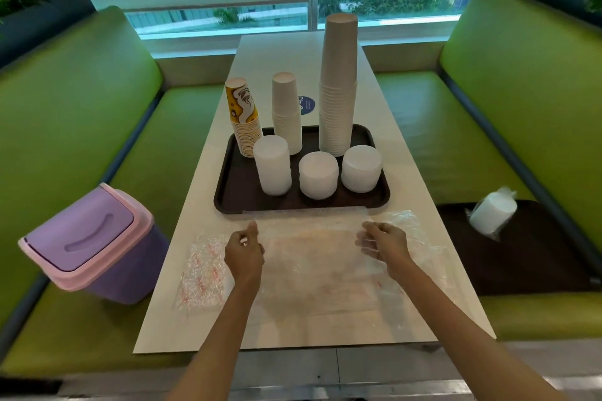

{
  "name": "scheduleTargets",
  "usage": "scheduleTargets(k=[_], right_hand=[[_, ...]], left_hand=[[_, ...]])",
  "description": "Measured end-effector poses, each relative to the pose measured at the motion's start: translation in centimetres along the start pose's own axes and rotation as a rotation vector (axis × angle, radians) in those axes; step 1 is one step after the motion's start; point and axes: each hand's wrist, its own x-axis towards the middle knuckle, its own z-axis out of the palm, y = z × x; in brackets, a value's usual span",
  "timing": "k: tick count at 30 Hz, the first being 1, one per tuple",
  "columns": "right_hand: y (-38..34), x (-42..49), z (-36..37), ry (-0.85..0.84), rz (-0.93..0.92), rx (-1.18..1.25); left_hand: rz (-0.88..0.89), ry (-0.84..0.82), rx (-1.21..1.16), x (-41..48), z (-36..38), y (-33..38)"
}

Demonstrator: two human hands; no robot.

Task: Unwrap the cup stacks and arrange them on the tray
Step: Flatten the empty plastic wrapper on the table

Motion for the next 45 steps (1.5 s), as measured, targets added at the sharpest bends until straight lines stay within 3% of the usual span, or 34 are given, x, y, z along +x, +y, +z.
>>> scheduleTargets(k=[4, 11, 16, 22, 26, 30, 40, 45], right_hand=[[0.4, -0.3, 0.3, 0.021, -0.066, -0.049], [0.8, -0.5, 0.2, -0.008, -0.038, -0.025], [2.1, -0.7, -0.6, 0.201, -0.127, -0.328], [3.7, -2.1, -0.5, 0.135, -0.156, -0.407], [3.7, -2.3, 0.0, 0.105, -0.209, -0.382], [4.4, -2.4, 1.0, 0.176, -0.319, -0.31], [5.6, -2.1, 3.6, 0.383, -0.424, -0.162], [6.2, -2.0, 3.5, 0.442, -0.494, -0.197]], left_hand=[[-0.015, -0.008, 0.055, -0.2, -0.8, -0.5], [0.155, 0.026, 0.316, -0.1, -1.6, -1.8], [0.097, 0.022, 0.376, 0.9, -1.6, -2.2], [0.056, -0.031, 0.412, 1.6, -1.5, -2.3], [-0.073, -0.082, 0.245, 1.8, -1.9, -2.0], [-0.157, -0.047, 0.141, 1.1, -2.7, -2.4], [-0.144, 0.053, 0.21, -0.6, -1.9, -4.0], [0.032, 0.049, 0.289, -1.0, -1.7, -3.7]])
